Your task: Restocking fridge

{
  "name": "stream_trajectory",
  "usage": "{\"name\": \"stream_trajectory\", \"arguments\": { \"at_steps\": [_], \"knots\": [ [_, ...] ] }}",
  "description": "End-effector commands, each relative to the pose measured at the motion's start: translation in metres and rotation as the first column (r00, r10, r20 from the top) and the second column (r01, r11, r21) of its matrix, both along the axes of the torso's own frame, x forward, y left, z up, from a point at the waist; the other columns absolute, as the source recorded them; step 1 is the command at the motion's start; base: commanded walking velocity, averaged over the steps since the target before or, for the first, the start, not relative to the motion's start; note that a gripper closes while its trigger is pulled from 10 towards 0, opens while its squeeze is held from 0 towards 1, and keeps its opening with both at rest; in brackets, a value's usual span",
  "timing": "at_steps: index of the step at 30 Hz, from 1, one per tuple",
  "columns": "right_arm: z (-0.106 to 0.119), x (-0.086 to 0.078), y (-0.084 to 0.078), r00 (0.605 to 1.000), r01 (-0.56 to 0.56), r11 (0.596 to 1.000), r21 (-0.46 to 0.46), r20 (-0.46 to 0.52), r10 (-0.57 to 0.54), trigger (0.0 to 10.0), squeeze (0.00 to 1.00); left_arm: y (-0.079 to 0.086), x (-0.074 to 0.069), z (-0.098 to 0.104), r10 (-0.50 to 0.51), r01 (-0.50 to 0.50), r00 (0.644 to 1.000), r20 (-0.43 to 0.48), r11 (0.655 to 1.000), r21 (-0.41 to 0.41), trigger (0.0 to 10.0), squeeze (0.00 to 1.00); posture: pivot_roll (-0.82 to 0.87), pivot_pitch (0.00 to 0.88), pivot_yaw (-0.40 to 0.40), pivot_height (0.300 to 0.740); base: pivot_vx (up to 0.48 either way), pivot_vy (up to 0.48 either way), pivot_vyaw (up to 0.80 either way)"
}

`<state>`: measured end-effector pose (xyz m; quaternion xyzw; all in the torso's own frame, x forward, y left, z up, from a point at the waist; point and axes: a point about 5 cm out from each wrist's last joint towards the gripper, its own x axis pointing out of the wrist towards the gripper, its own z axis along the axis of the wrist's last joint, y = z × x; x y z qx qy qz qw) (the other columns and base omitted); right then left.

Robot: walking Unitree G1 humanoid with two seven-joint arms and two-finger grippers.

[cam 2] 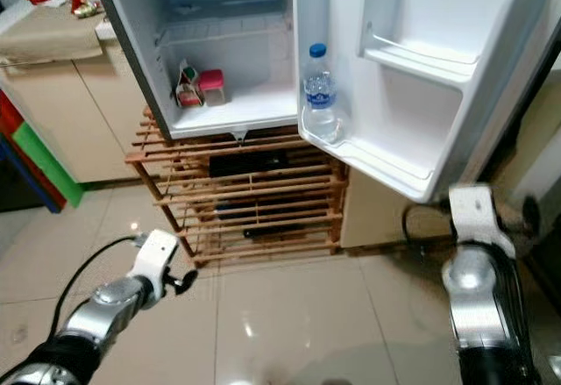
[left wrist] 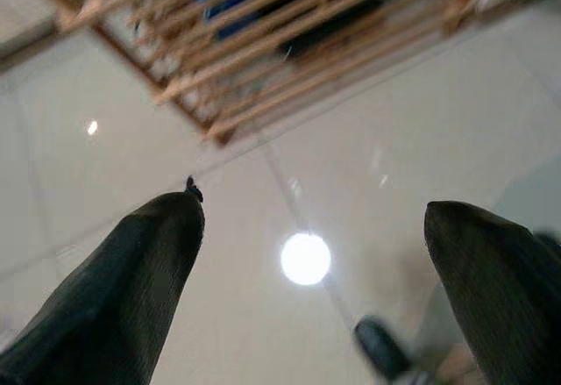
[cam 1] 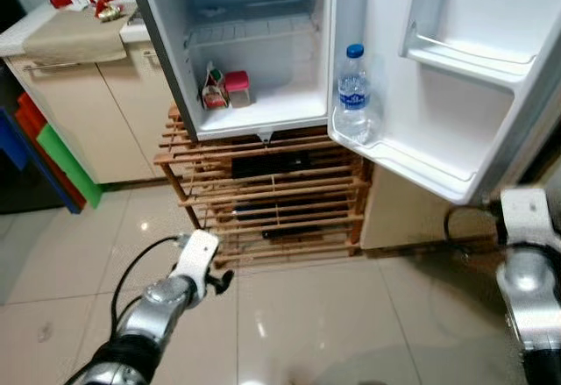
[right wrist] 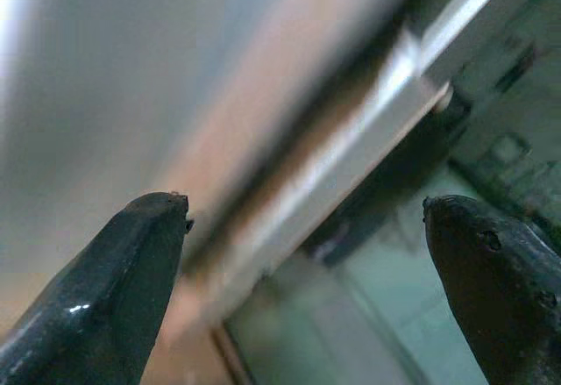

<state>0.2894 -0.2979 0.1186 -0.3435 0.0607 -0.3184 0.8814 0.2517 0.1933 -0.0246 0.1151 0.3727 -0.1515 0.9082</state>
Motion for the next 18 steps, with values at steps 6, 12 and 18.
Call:
{"name": "stream_trajectory", "arguments": {
  "at_steps": [6, 12, 18],
  "knots": [
    [0.005, 0.011, -0.002, 0.998, 0.059, 0.998, -0.011, 0.025, -0.059, 10.0, 0.0, 0.029, -0.014, -0.001, -0.008, 0.009, 1.0, -0.022, 0.998, 0.059, 10.0, 0.0, 0.02, 0.0, 0.184, 0.74, 0.0, 0.0, 0.0],
    [0.006, 0.022, 0.033, 0.99, -0.13, 0.983, 0.134, 0.08, 0.12, 10.0, 0.0, 0.033, -0.016, -0.001, -0.014, 0.015, 1.0, -0.024, 0.998, 0.059, 10.0, 0.0, 0.0, 0.0, 0.184, 0.74, 0.0, 0.0, 0.0],
    [0.015, 0.012, 0.106, 0.826, -0.563, 0.762, 0.32, 0.174, 0.537, 10.0, 0.0, 0.023, -0.017, -0.007, -0.046, 0.048, 0.998, -0.051, 0.998, 0.044, 10.0, 0.0, -0.04, 0.0, 0.182, 0.74, 0.0, 0.0, 0.0]
  ]
}}
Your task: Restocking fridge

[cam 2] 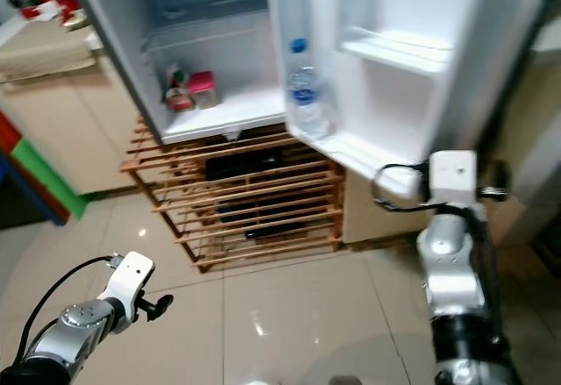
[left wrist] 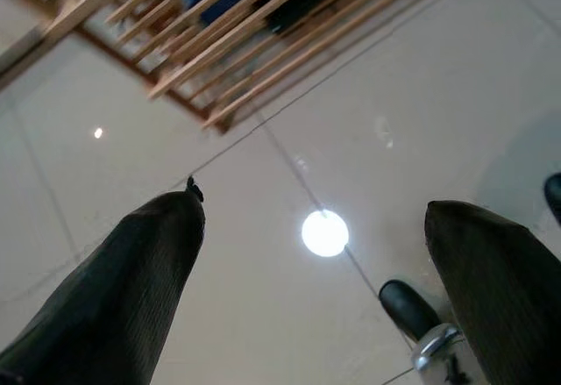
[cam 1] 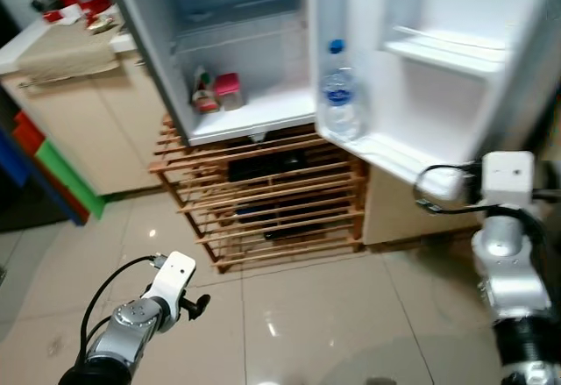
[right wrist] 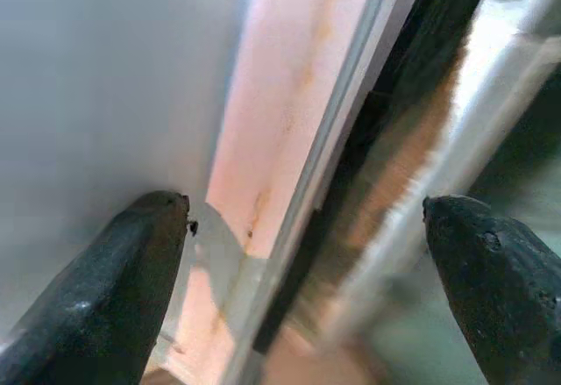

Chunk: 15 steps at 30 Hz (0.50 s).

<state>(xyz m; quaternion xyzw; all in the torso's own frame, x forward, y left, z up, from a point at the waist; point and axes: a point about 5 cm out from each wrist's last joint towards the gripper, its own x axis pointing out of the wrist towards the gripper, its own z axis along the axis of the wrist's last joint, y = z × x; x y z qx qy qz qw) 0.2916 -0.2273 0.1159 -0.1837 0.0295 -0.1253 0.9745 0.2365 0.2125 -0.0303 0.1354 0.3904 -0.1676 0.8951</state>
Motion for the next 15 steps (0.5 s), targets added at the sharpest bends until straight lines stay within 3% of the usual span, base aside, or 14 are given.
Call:
{"name": "stream_trajectory", "arguments": {
  "at_steps": [1, 4, 5, 6, 8, 9, 10, 12, 13, 15],
  "knots": [
    [0.02, 0.001, 0.053, 0.948, -0.315, 0.947, 0.056, 0.058, 0.312, 10.0, 0.0, 0.002, -0.002, -0.002, -0.011, 0.011, 1.0, -0.021, 1.0, 0.01, 10.0, 0.0, -0.05, 0.0, 0.182, 0.74, 0.0, 0.0, 0.0],
    [0.023, -0.024, 0.08, 0.833, -0.547, 0.82, 0.169, 0.011, 0.553, 10.0, 0.0, -0.002, -0.005, -0.008, -0.026, 0.027, 0.998, -0.066, 1.0, 0.017, 10.0, 0.0, -0.06, 0.0, 0.184, 0.74, 0.0, 0.0, 0.0],
    [0.023, -0.036, 0.083, 0.786, -0.599, 0.769, 0.222, -0.02, 0.618, 10.0, 0.0, -0.002, -0.009, -0.013, -0.015, 0.017, 0.995, -0.102, 1.0, 0.026, 10.0, 0.0, -0.07, 0.0, 0.186, 0.74, 0.0, 0.0, 0.0],
    [0.023, -0.036, 0.083, 0.786, -0.599, 0.769, 0.222, -0.02, 0.618, 10.0, 0.0, -0.002, -0.009, -0.013, -0.015, 0.017, 0.995, -0.102, 1.0, 0.026, 10.0, 0.0, -0.07, 0.0, 0.186, 0.74, 0.0, 0.0, 0.0],
    [0.024, -0.053, 0.085, 0.707, -0.666, 0.685, 0.296, -0.045, 0.706, 10.0, 0.0, -0.001, -0.014, -0.019, 0.027, -0.024, 0.987, -0.158, 1.0, 0.016, 10.0, 0.0, -0.08, 0.0, 0.187, 0.74, 0.0, 0.0, 0.0],
    [0.026, -0.072, 0.086, 0.602, -0.721, 0.568, 0.396, -0.047, 0.797, 10.0, 0.0, -0.002, -0.018, -0.024, 0.086, -0.093, 0.975, -0.202, 0.995, -0.026, 10.0, 0.0, -0.09, 0.0, 0.185, 0.74, 0.0, 0.0, 0.0],
    [0.023, -0.077, 0.085, 0.577, -0.727, 0.544, 0.42, -0.057, 0.815, 10.0, 0.0, -0.004, -0.02, -0.026, 0.096, -0.114, 0.969, -0.228, 0.991, -0.067, 10.0, 0.0, -0.09, 0.0, 0.184, 0.74, 0.0, 0.0, 0.0],
    [0.022, -0.079, 0.084, 0.566, -0.727, 0.534, 0.431, -0.065, 0.822, 10.0, 0.0, -0.006, -0.021, -0.027, 0.098, -0.124, 0.965, -0.243, 0.988, -0.095, 10.0, 0.0, -0.09, 0.0, 0.184, 0.74, 0.0, 0.0, 0.0],
    [0.019, -0.078, 0.081, 0.571, -0.719, 0.543, 0.434, -0.076, 0.818, 10.0, 0.0, -0.007, -0.024, -0.029, 0.109, -0.139, 0.96, -0.256, 0.985, -0.102, 10.0, 0.0, -0.09, 0.0, 0.181, 0.74, 0.0, 0.0, 0.0],
    [0.017, -0.07, 0.076, 0.623, -0.685, 0.589, 0.43, -0.075, 0.779, 10.0, 0.0, -0.009, -0.031, -0.036, 0.139, -0.17, 0.95, -0.278, 0.981, -0.091, 10.0, 0.0, -0.1, 0.0, 0.174, 0.74, 0.0, 0.0, 0.0]
  ]
}}
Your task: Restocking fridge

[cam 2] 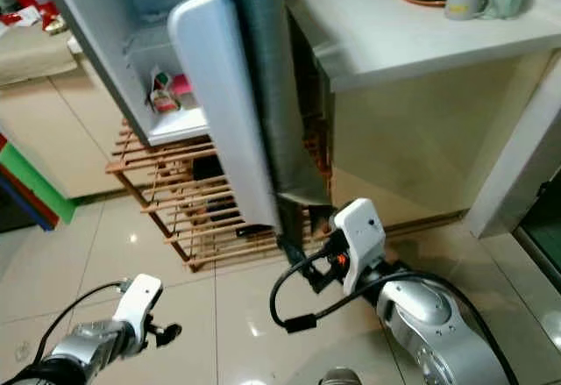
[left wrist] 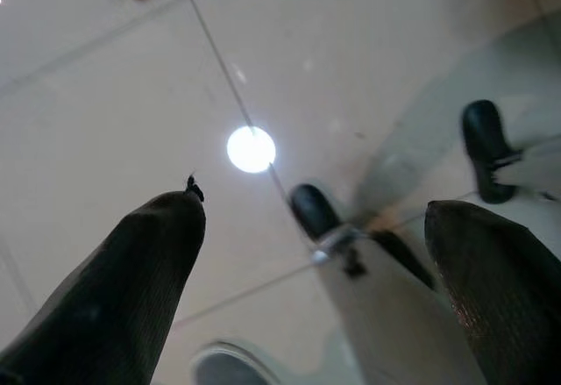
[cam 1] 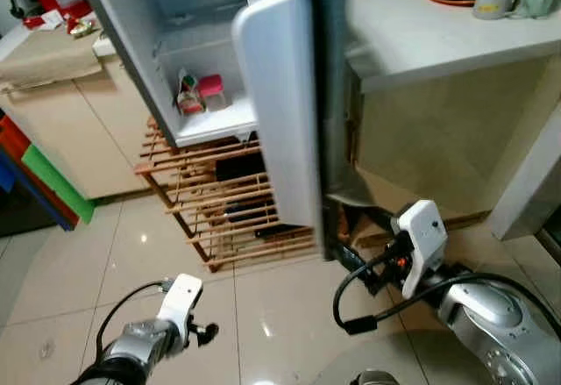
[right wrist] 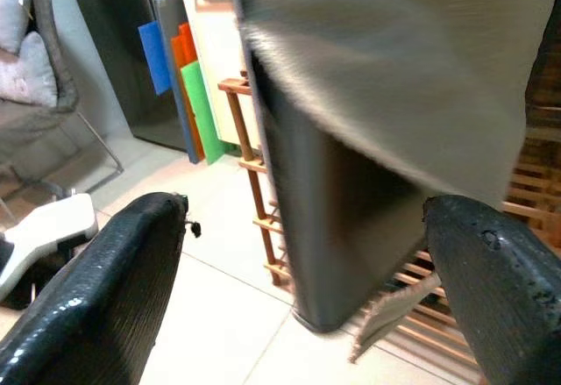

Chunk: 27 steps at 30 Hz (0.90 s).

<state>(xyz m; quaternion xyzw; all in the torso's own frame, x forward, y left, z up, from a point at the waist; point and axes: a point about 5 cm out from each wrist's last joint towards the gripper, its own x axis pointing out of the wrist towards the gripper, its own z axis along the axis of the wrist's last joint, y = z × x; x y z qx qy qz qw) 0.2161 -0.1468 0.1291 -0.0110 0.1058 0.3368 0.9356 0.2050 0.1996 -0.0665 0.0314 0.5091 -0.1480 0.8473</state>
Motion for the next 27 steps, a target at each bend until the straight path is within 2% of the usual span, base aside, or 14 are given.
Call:
{"name": "stream_trajectory", "arguments": {
  "at_steps": [1, 4, 6, 8, 9, 10, 11, 13, 16, 19, 23, 24, 26, 27],
  "knots": [
    [0.004, 0.011, -0.008, 0.997, 0.074, 0.997, 0.007, 0.017, -0.074, 10.0, 0.0, 0.003, -0.003, -0.002, 0.04, -0.04, 0.999, -0.005, 0.999, 0.01, 10.0, 0.0, -0.1, 0.0, 0.168, 0.74, 0.0, 0.0, 0.0],
    [0.004, 0.018, -0.017, 0.991, 0.137, 0.99, -0.014, -0.001, -0.137, 10.0, 0.0, 0.0, -0.004, -0.004, 0.103, -0.103, 0.995, 0.0, 0.994, -0.028, 10.0, 0.0, -0.09, 0.0, 0.159, 0.74, 0.0, 0.0, 0.0],
    [0.001, 0.028, -0.03, 0.969, 0.245, 0.968, -0.055, 0.015, -0.245, 10.0, 0.0, -0.005, 0.002, -0.002, 0.138, -0.135, 0.99, 0.04, 0.988, -0.076, 10.0, 0.0, -0.08, 0.0, 0.142, 0.74, 0.0, 0.0, 0.0],
    [-0.002, 0.041, -0.042, 0.922, 0.387, 0.919, -0.076, 0.041, -0.385, 10.0, 0.0, -0.009, 0.011, 0.003, 0.077, -0.072, 0.991, 0.105, 0.996, -0.047, 10.0, 0.0, -0.08, 0.0, 0.132, 0.74, 0.0, 0.0, 0.0],
    [-0.002, 0.041, -0.042, 0.922, 0.387, 0.919, -0.076, 0.041, -0.385, 10.0, 0.0, -0.009, 0.011, 0.003, 0.077, -0.072, 0.991, 0.105, 0.996, -0.047, 10.0, 0.0, -0.08, 0.0, 0.132, 0.74, 0.0, 0.0, 0.0],
    [-0.002, 0.051, -0.049, 0.869, 0.494, 0.866, -0.083, 0.078, -0.488, 10.0, 0.0, -0.011, 0.023, 0.01, 0.056, -0.053, 0.981, 0.183, 0.998, -0.026, 10.0, 0.0, -0.07, 0.0, 0.121, 0.74, 0.0, 0.0, 0.0],
    [-0.002, 0.051, -0.049, 0.869, 0.494, 0.866, -0.083, 0.078, -0.488, 10.0, 0.0, -0.011, 0.023, 0.01, 0.056, -0.053, 0.981, 0.183, 0.998, -0.026, 10.0, 0.0, -0.07, 0.0, 0.121, 0.74, 0.0, 0.0, 0.0],
    [-0.003, 0.058, -0.05, 0.835, 0.55, 0.832, -0.072, 0.082, -0.544, 10.0, 0.0, -0.017, 0.035, 0.018, 0.055, -0.04, 0.969, 0.243, 0.997, -0.064, 10.0, 0.0, -0.06, 0.0, 0.103, 0.74, 0.0, 0.0, 0.0],
    [-0.006, 0.06, -0.045, 0.841, 0.541, 0.838, -0.067, 0.064, -0.537, 10.0, 0.0, -0.023, 0.035, 0.019, 0.008, 0.009, 0.964, 0.265, 0.998, -0.063, 10.0, 0.0, -0.05, 0.0, 0.098, 0.74, 0.0, 0.0, 0.0],
    [-0.009, 0.063, -0.037, 0.856, 0.517, 0.852, -0.081, 0.075, -0.512, 10.0, 0.0, -0.029, 0.036, 0.02, -0.148, 0.148, 0.944, 0.297, 0.989, 0.022, 10.0, 0.0, -0.05, 0.0, 0.087, 0.74, 0.0, 0.0, 0.0],
    [-0.01, 0.068, -0.033, 0.855, 0.519, 0.852, -0.068, 0.072, -0.514, 10.0, 0.0, -0.031, 0.038, 0.021, -0.184, 0.178, 0.933, 0.31, 0.983, 0.047, 10.0, 0.0, -0.04, 0.0, 0.078, 0.74, 0.0, 0.0, 0.0],
    [-0.009, 0.07, -0.032, 0.848, 0.528, 0.848, -0.053, 0.082, -0.523, 10.0, 0.0, -0.033, 0.05, 0.032, -0.19, 0.188, 0.904, 0.384, 0.981, 0.042, 10.0, 0.0, -0.05, 0.0, 0.076, 0.74, 0.0, 0.0, 0.0],
    [-0.009, 0.071, -0.032, 0.843, 0.536, 0.843, -0.048, 0.086, -0.531, 10.0, 0.0, -0.036, 0.065, 0.047, -0.182, 0.199, 0.865, 0.467, 0.98, 0.014, 10.0, 0.0, -0.05, 0.0, 0.068, 0.74, 0.0, 0.0, 0.0],
    [-0.008, 0.072, -0.031, 0.842, 0.536, 0.843, -0.036, 0.092, -0.532, 10.0, 0.0, -0.042, 0.079, 0.064, -0.159, 0.207, 0.816, 0.556, 0.978, -0.024, 10.0, 0.0, -0.05, 0.0, 0.068, 0.74, 0.0, 0.0, 0.0]
  ]
}}
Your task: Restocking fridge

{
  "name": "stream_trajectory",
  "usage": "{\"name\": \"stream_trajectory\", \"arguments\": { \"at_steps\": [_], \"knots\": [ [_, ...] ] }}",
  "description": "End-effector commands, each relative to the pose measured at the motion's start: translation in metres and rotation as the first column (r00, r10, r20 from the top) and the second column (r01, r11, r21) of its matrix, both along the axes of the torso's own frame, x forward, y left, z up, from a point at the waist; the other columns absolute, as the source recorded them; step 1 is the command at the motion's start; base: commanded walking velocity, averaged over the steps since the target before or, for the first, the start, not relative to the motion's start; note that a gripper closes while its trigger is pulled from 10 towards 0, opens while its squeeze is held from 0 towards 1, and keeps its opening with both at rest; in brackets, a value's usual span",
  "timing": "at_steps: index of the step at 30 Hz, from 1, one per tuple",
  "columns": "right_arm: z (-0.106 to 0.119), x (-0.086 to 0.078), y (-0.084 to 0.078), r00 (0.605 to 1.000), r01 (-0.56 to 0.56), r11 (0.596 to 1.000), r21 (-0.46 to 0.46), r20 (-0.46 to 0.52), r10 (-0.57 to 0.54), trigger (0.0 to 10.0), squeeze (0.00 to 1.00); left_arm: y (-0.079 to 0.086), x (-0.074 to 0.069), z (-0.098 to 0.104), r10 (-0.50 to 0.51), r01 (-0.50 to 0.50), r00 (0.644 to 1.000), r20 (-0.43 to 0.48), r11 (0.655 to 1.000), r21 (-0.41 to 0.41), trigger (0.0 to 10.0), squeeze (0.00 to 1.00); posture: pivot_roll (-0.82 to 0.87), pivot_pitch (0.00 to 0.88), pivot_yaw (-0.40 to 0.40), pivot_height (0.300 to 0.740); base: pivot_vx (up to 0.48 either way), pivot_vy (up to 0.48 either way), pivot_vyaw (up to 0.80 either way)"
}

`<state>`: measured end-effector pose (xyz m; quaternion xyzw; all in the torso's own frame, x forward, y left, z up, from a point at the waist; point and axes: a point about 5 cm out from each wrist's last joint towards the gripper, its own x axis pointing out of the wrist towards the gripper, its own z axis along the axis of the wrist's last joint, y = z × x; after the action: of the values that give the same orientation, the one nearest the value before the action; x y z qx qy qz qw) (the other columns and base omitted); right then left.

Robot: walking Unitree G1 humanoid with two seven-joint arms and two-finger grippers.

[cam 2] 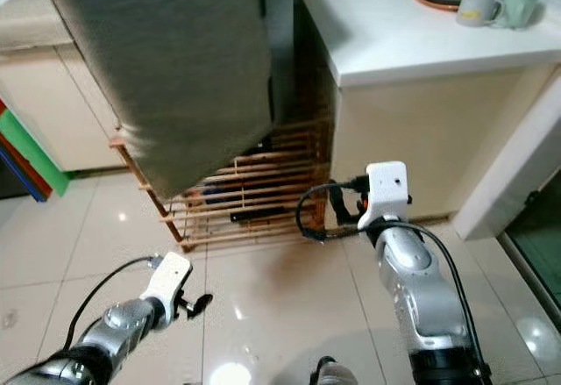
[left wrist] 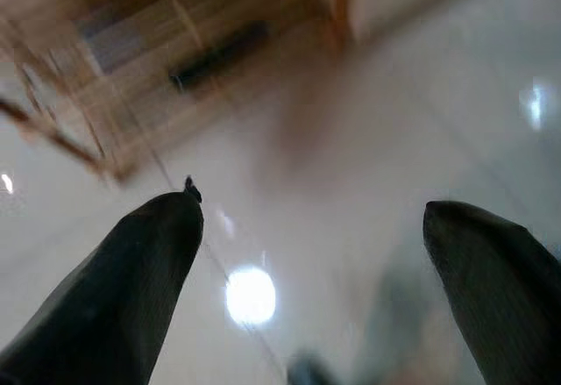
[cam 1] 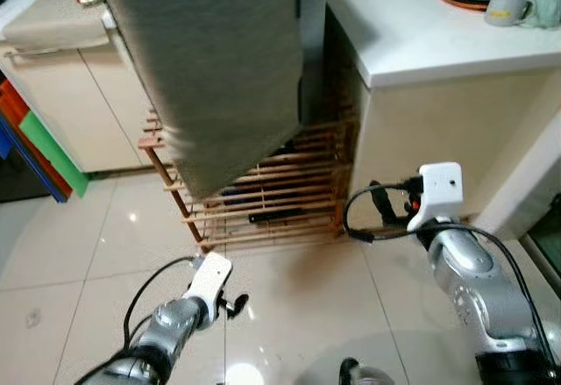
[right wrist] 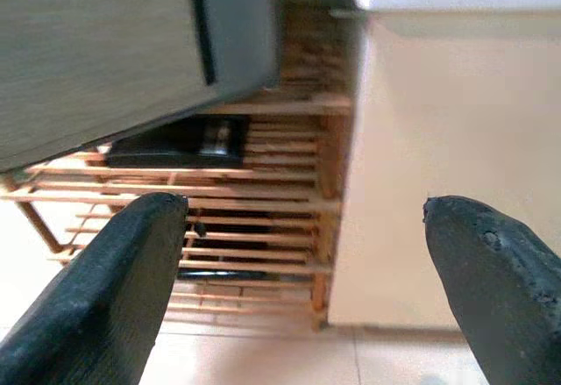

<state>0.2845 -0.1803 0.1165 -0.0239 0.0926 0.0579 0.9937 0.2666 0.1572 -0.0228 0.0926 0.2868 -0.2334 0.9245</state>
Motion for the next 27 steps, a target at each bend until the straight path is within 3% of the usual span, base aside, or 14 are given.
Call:
{"name": "stream_trajectory", "arguments": {
  "at_steps": [1, 2, 3, 4, 5, 6, 8, 13, 14, 17, 27],
  "knots": [
    [0.005, 0.003, 0.003, 0.999, -0.002, 1.0, 0.011, 0.04, 0.002, 10.0, 0.0, -0.007, 0.032, 0.042, 0.012, 0.01, 0.975, 0.222, 0.995, -0.097, 10.0, 0.0, -0.05, 0.0, 0.068, 0.74, 0.0, 0.0, 0.0],
    [0.006, 0.004, 0.005, 0.998, 0.003, 1.0, 0.026, 0.056, -0.005, 10.0, 0.0, -0.021, 0.057, 0.093, 0.089, -0.006, 0.902, 0.422, 0.981, -0.193, 10.0, 0.0, -0.05, 0.0, 0.062, 0.74, 0.0, 0.0, 0.0],
    [0.006, 0.004, 0.006, 0.998, 0.009, 0.999, 0.035, 0.065, -0.011, 10.0, 0.0, -0.03, 0.066, 0.135, 0.158, -0.006, 0.822, 0.547, 0.963, -0.269, 10.0, 0.0, -0.05, 0.0, 0.06, 0.74, 0.0, 0.0, 0.0],
    [0.006, 0.005, 0.006, 0.997, 0.013, 0.999, 0.038, 0.069, -0.016, 10.0, 0.0, -0.035, 0.067, 0.161, 0.204, -0.003, 0.767, 0.608, 0.949, -0.315, 10.0, 0.0, -0.05, 0.0, 0.059, 0.74, 0.0, 0.0, 0.0],
    [0.006, 0.005, 0.006, 0.997, 0.013, 0.999, 0.038, 0.069, -0.016, 10.0, 0.0, -0.035, 0.067, 0.161, 0.204, -0.003, 0.767, 0.608, 0.949, -0.315, 10.0, 0.0, -0.05, 0.0, 0.059, 0.74, 0.0, 0.0, 0.0],
    [0.007, 0.007, 0.008, 0.996, 0.021, 0.998, 0.055, 0.081, -0.025, 10.0, 0.0, -0.039, 0.068, 0.192, 0.295, -0.029, 0.682, 0.669, 0.925, -0.378, 10.0, 0.0, -0.05, 0.0, 0.058, 0.74, 0.0, 0.0, 0.0],
    [0.008, 0.009, 0.013, 0.996, 0.001, 0.999, 0.049, 0.086, -0.006, 10.0, 0.0, -0.04, 0.067, 0.201, 0.354, -0.056, 0.651, 0.672, 0.905, -0.423, 10.0, 0.0, -0.05, 0.0, 0.057, 0.74, 0.0, 0.0, 0.0],
    [0.008, 0.011, 0.019, 0.995, -0.025, 0.998, 0.054, 0.095, 0.02, 10.0, 0.0, -0.035, 0.067, 0.198, 0.411, -0.107, 0.647, 0.642, 0.883, -0.458, 10.0, 0.0, -0.05, 0.0, 0.057, 0.74, 0.0, 0.0, 0.28],
    [0.008, 0.014, 0.024, 0.994, -0.04, 0.998, 0.048, 0.101, 0.035, 10.0, 0.0, -0.026, 0.065, 0.192, 0.429, -0.169, 0.67, 0.606, 0.883, -0.439, 10.0, 0.0, -0.04, 0.0, 0.053, 0.74, 0.416, 0.24, 0.7],
    [0.008, 0.017, 0.026, 0.994, -0.038, 0.998, 0.048, 0.108, 0.033, 10.0, 0.0, -0.021, 0.061, 0.193, 0.443, -0.201, 0.681, 0.583, 0.879, -0.433, 10.0, 0.0, -0.04, 0.0, 0.051, 0.74, 0.429, 0.08, 0.69],
    [0.006, 0.02, 0.028, 0.993, -0.022, 1.0, 0.02, 0.119, 0.019, 10.0, 0.0, -0.023, 0.058, 0.187, 0.429, -0.219, 0.728, 0.535, 0.885, -0.412, 10.0, 0.0, -0.03, 0.0, 0.056, 0.74, 0.443, 0.0, 0.07]
  ]
}}
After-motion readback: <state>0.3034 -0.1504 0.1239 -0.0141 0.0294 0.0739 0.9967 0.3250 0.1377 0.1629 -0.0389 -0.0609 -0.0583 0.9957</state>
